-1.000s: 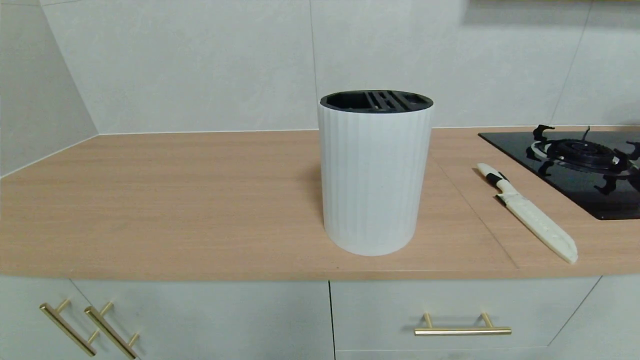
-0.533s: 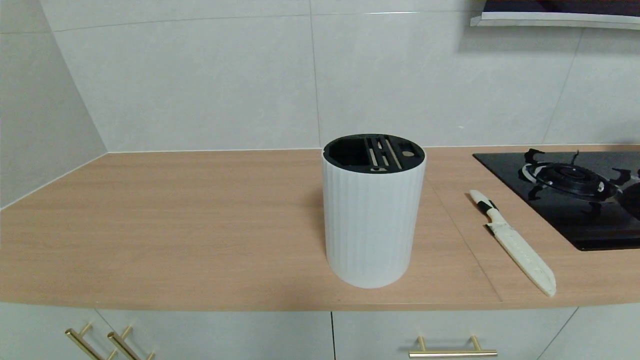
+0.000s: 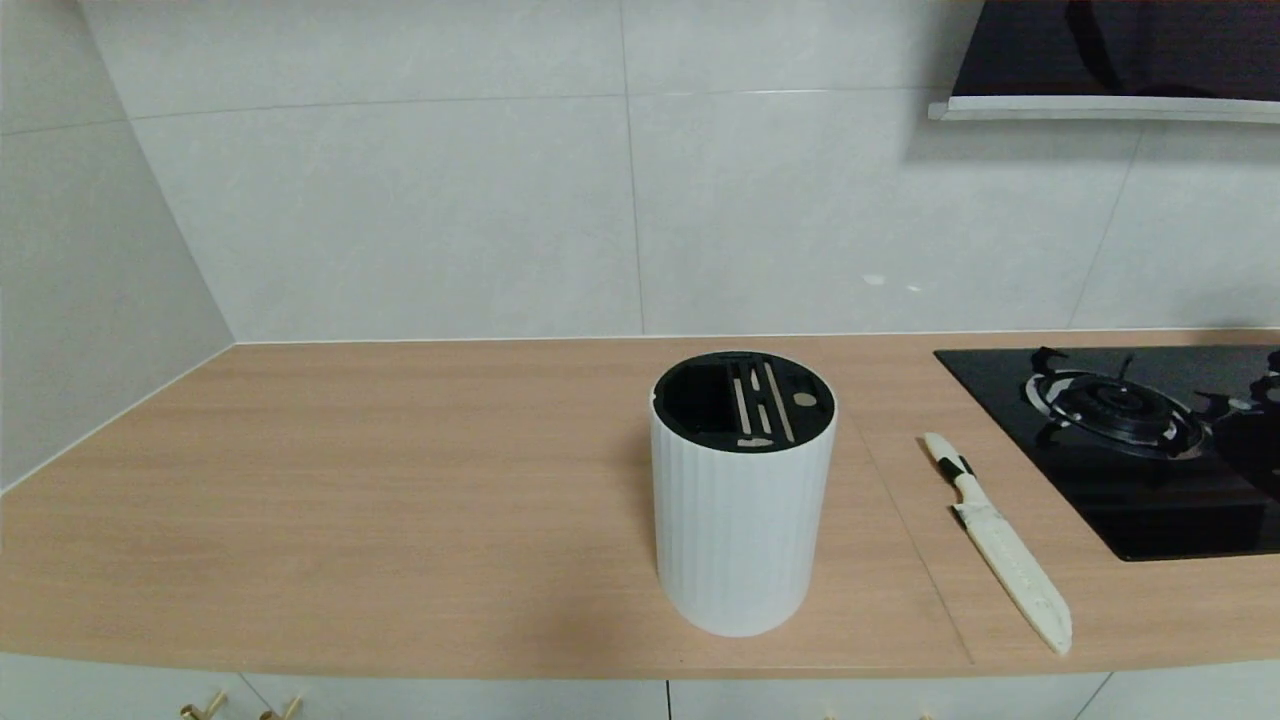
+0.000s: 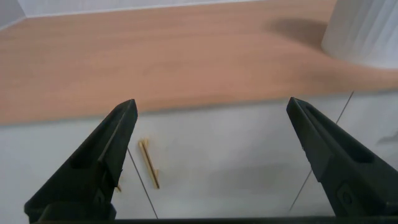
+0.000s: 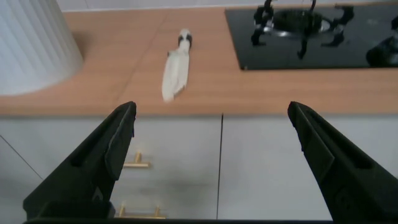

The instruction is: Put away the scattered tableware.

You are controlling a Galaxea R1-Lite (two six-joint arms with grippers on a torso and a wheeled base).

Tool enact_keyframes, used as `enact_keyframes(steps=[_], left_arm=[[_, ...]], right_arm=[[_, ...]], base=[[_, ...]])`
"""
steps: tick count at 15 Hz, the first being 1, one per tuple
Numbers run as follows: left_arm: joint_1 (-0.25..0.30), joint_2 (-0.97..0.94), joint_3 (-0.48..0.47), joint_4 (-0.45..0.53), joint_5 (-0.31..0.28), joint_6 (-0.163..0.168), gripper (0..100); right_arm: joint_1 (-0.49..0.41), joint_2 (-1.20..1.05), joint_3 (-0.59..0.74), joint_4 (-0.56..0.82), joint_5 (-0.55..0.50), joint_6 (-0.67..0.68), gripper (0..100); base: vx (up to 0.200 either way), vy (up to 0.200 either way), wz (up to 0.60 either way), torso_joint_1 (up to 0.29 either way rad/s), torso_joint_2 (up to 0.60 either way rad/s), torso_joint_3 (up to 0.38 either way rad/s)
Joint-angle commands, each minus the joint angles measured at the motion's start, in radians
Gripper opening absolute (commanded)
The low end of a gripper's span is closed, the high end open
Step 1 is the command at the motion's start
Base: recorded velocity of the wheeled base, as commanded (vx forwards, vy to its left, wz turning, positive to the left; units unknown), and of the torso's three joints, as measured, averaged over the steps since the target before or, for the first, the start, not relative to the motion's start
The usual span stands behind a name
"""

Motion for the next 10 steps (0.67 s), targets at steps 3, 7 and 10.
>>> enact_keyframes(steps=[3,7,10], left_arm=[[0.0,0.0,0.0,0.0,-0.001,0.0,100],[0.0,0.0,0.0,0.0,-0.001,0.0,100],[0.0,0.0,0.0,0.0,-0.001,0.0,100]], right_arm=[[0.0,0.001,0.0,0.0,0.001,0.0,100],[0.0,0.001,0.0,0.0,0.001,0.0,100],[0.0,0.001,0.0,0.0,0.001,0.0,100]], base=[[0.0,0.0,0.0,0.263,-0.54,-0.302],[0.0,0.0,0.0,0.273,-0.58,-0.309],[0.0,0.0,0.0,0.259,-0.53,-0.277]])
